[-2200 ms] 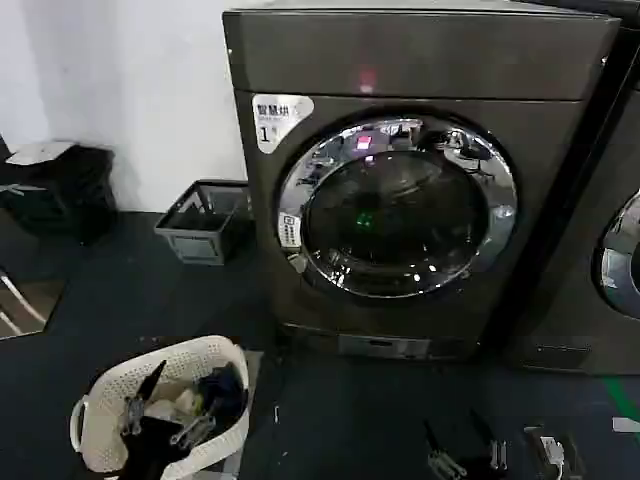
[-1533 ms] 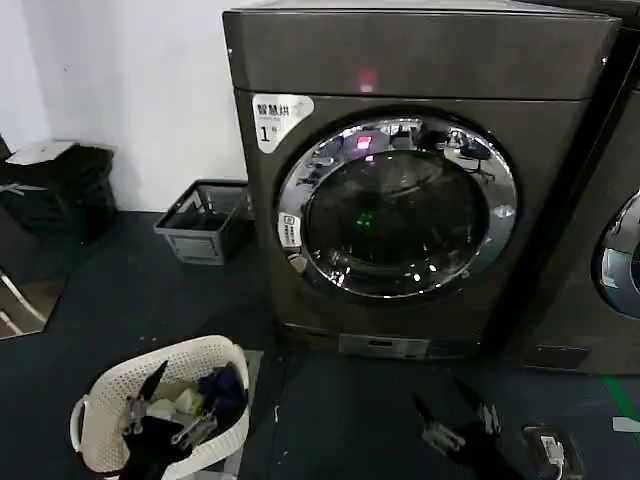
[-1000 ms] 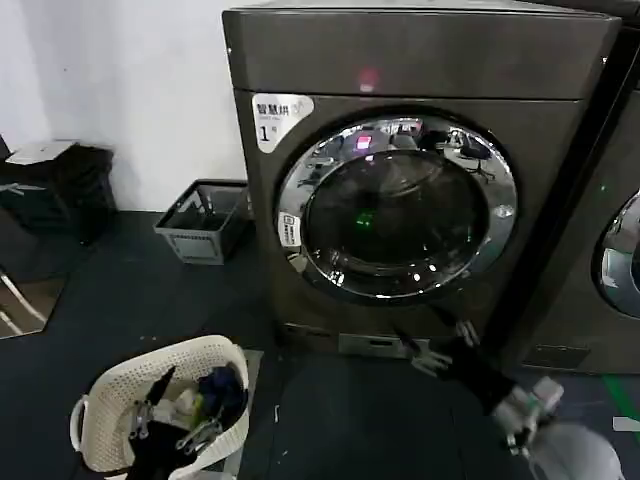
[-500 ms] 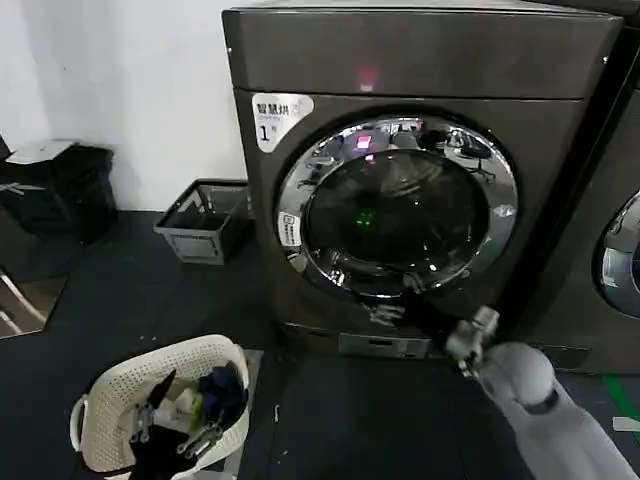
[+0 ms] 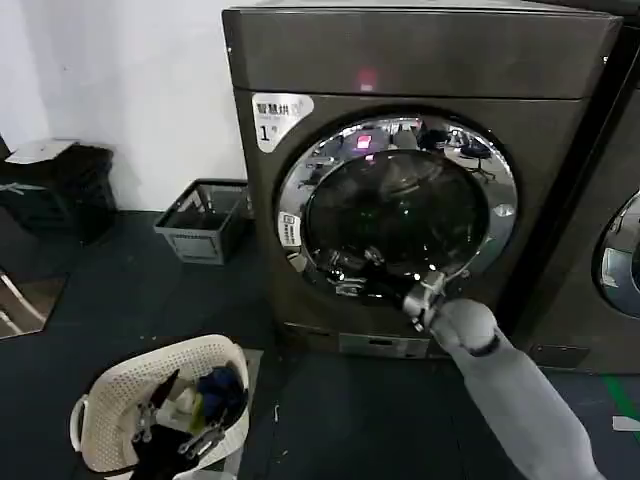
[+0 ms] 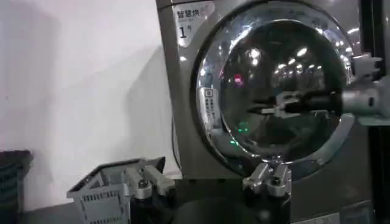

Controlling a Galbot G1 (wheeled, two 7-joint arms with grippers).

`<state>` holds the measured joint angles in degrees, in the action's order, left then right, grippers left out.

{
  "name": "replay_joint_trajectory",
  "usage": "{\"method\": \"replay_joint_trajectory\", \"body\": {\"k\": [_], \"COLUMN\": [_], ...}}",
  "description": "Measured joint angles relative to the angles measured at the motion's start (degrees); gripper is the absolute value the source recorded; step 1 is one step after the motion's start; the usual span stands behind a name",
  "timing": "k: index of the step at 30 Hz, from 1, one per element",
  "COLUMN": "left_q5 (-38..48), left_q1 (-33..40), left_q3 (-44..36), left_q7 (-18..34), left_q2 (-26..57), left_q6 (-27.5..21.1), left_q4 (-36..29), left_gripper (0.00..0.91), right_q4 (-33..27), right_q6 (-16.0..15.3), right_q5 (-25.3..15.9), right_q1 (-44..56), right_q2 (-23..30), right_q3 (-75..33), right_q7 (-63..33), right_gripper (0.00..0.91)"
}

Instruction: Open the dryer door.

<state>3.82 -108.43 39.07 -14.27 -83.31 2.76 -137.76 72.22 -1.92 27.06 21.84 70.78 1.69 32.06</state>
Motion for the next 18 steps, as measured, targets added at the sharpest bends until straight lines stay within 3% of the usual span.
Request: {"method": "replay_joint_trajectory", "body": {"k": [7,18], "left_q5": [0.08,2.27], "left_q1": [0.06,1.14], "left_q3": [0.08,0.99], "left_q7": [-0.25,-0.81], "left_q2": [0.09,0.41], "left_q6": [-0.05,-0.62], "left_q4": [0.00,1.14], "left_gripper": [0.907,0.907], "right_q4": [-2.82,-1.77], "right_q6": [0.23,-2.37], "right_q5": [0.10,2.84], "right_q1": [-2.29,-2.70], "right_q2": [2.10,1.38], "right_q3": [1.58,1.87], "right_q7": [0.59,6.91], "right_gripper": [0.907,0.907]}}
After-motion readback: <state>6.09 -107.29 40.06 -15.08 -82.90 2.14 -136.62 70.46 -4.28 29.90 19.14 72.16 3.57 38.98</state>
